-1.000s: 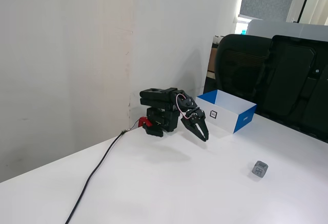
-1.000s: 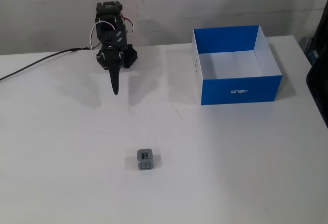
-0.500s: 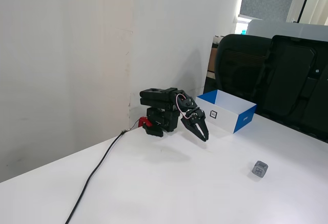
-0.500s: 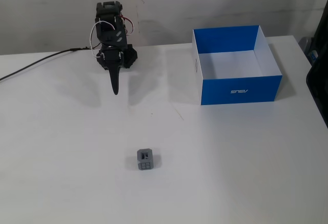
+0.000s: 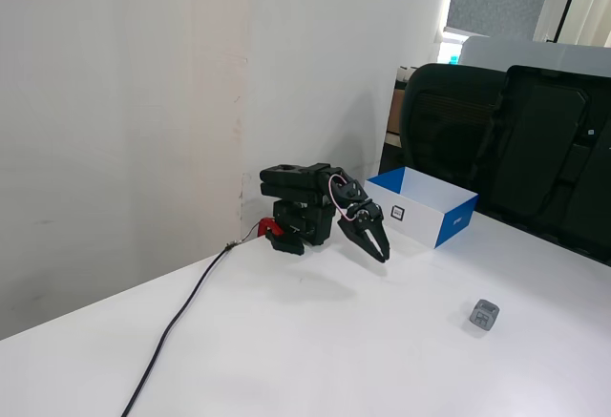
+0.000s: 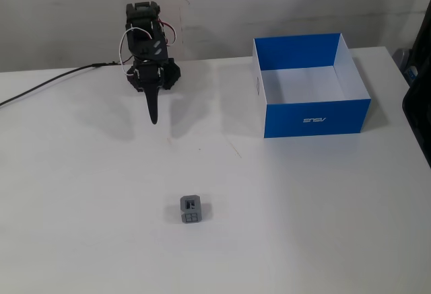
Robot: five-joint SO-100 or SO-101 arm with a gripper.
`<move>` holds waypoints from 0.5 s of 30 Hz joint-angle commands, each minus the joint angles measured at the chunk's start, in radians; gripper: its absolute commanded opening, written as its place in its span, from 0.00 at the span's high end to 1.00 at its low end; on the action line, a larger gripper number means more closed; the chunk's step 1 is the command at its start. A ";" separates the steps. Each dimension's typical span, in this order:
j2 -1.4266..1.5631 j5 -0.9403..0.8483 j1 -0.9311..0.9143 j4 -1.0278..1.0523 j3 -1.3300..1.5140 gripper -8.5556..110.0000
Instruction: Grasp the gray block and put it in the box.
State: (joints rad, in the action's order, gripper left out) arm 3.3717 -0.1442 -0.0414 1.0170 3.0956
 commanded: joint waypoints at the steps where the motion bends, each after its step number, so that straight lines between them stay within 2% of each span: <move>1: 0.021 -0.008 -0.005 0.006 0.063 0.93; 15: 0.023 0.012 -0.026 0.055 0.002 0.93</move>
State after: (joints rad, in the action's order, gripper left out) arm 3.3732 -0.1442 -0.0614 1.0508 3.0925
